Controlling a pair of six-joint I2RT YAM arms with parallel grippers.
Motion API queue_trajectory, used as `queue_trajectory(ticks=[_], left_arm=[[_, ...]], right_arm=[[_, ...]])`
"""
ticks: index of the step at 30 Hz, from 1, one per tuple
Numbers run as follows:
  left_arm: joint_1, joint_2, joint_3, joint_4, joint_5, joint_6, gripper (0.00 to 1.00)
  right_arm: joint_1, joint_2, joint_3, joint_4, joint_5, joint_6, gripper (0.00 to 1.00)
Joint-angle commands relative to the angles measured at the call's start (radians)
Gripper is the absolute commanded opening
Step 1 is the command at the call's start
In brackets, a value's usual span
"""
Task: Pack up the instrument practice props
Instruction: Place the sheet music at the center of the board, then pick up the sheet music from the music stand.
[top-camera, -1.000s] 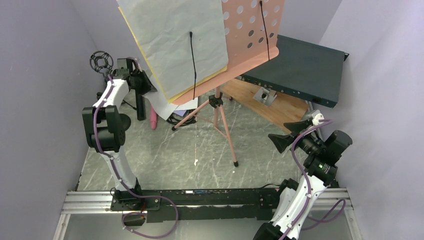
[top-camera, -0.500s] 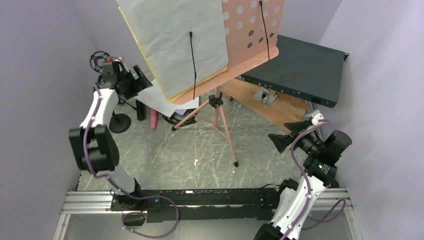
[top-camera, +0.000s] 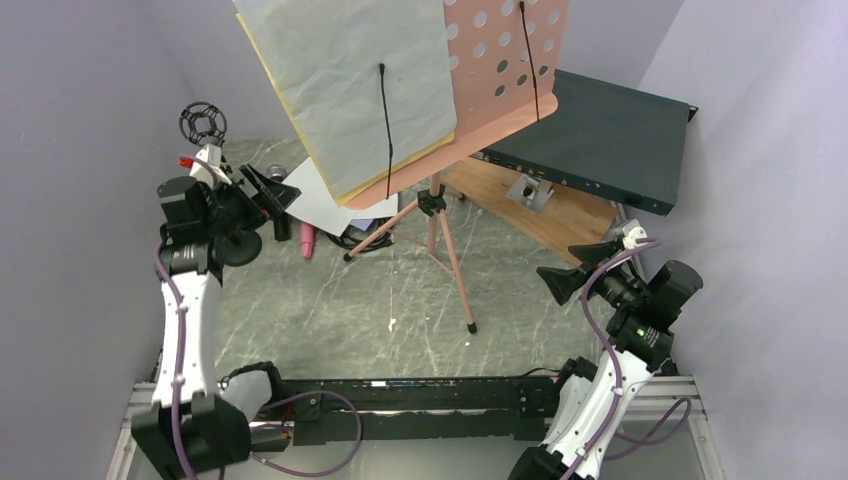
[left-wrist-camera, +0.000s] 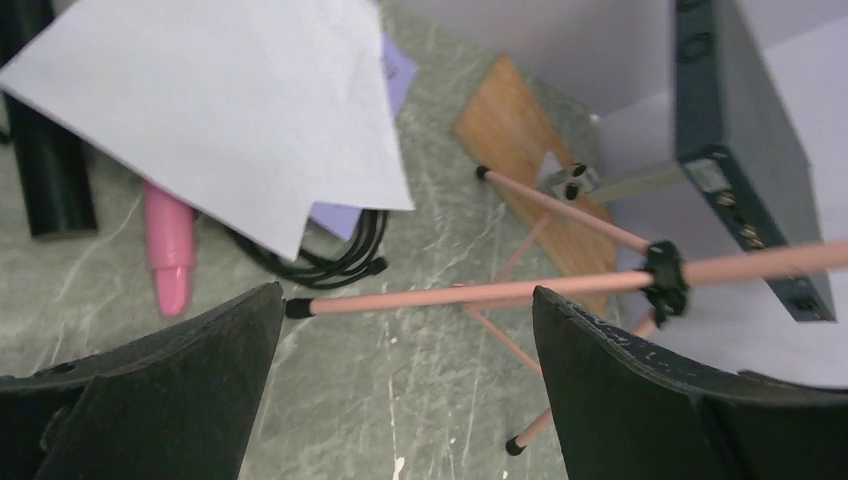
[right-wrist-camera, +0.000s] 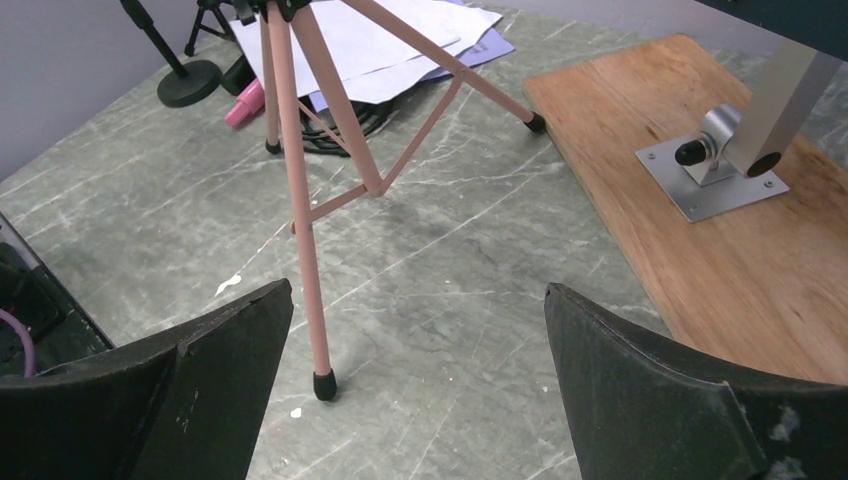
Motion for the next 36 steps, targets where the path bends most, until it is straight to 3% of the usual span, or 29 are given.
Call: queue_trajectory(ticks=[1,5,11,17,22,26,31,36], left_arm=[[0.002,-0.183,0.054,-0.009,0.117,-0.01,0.99],[0.001,-0.244,0.151,-0.052,0.133,-0.008,0.99],[0.002,-0.21,0.366,-0.014,0.191,-0.078,0.99],[0.002,-0.128,0.798,-0.145,0.142,-0.061,1.0],[-0.002,-0.085,1.041,-0.186,0.117,-0.103,0.99],[-0.02,-0.067,1.105,-0.139,0.138,-0.18,0.99],[-0.062,-0.028,1.115,0.079,0.222,-0.365,0.99],[-0.121,0.037,1.126,0.139,0.177,-0.509,0.96]], right_arm=[[0.005,0.01,-0.003,0.048,0.007,-0.012,0.99],[0.005,0.02,-0.007,0.06,0.015,-0.005,0.99],[0.004,0.034,-0.009,0.065,0.031,-0.003,0.99],[0.004,0.037,-0.011,0.065,0.037,-0.004,1.0],[0.004,0.036,-0.013,0.07,0.036,0.003,0.99],[0.004,0.035,-0.014,0.071,0.036,0.005,0.99],[0.004,0.036,-0.014,0.072,0.041,0.004,0.99],[0.004,0.036,-0.014,0.072,0.045,0.004,0.99]])
